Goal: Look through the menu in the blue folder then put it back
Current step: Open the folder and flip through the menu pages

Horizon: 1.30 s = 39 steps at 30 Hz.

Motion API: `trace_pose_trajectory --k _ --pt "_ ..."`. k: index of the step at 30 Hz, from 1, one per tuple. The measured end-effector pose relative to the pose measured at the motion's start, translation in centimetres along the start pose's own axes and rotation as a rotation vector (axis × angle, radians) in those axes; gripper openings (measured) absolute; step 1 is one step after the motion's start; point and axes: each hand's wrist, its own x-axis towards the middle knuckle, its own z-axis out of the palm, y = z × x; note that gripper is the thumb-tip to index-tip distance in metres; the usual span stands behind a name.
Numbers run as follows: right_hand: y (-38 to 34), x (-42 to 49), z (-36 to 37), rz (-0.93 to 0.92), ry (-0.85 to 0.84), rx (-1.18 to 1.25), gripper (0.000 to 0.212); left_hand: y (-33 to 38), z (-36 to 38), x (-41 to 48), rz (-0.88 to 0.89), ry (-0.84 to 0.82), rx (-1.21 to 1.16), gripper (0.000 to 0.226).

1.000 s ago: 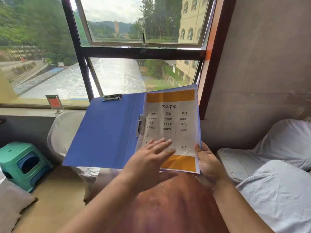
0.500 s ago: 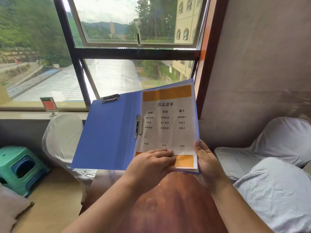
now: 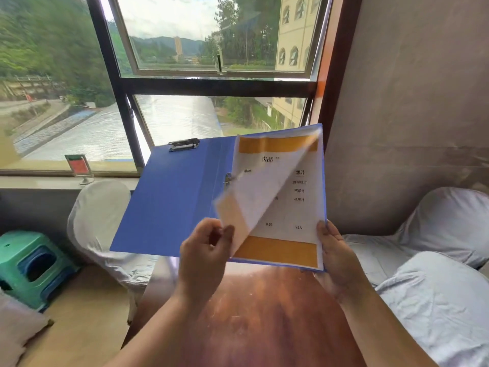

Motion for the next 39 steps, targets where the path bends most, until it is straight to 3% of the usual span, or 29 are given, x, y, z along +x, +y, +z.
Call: trace_pose_trajectory --k 3,5,8,11,14,16,19,21,24,27,32,39 --pt "-0.8 -0.1 0.2 -0.005 0.020 0.001 0.026 -1.7 -1.5 1.0 -0.309 0.262 -0.282 0.027" --pt "-1.2 0.0 0.3 -0.013 0.020 0.016 0.028 -3.2 -2.6 1.6 -0.468 0.351 -0.419 0.026" --pt "-1.4 0.2 0.3 -0.036 0.033 0.042 0.031 -5.3 -3.4 1.8 -0.573 0.346 -0.326 0.022" --pt "-1.4 0.4 0.5 -0.044 0.034 0.040 0.028 -5.6 -3.7 1.5 -0.557 0.336 -0.130 0.026" --pt "-1.3 0.4 0.8 -0.051 0.022 0.046 0.030 -4.0 -3.9 1.1 -0.390 0.387 0.128 0.023" --pt "-1.2 0.5 0.9 -0.038 0.029 0.066 0.036 -2.4 -3.4 0.5 -0.117 0.354 0.244 0.022" --pt "-0.8 0.5 1.4 -0.016 0.044 0.077 0.028 0.5 -1.2 0.1 0.494 0.082 0.394 0.016" --pt "-0.4 0.5 1.8 -0.006 0.036 0.090 0.031 2.0 0.5 0.3 0.719 -0.214 0.444 0.018" --pt "0.1 0.3 2.3 0.027 0.025 0.125 0.039 3.1 2.7 0.9 0.657 -0.576 0.578 0.058" --pt "-0.1 0.0 2.7 0.057 0.020 0.181 0.041 3.1 3.5 1.3 0.591 -0.705 0.618 0.074" --pt "-0.7 -0.6 2.9 0.039 0.011 0.168 0.041 3.0 3.4 0.9 0.612 -0.650 0.571 0.070" --pt "-1.5 -1.1 3.1 -0.018 0.060 0.023 0.040 3.6 2.4 0.3 0.722 -0.498 0.482 0.034"
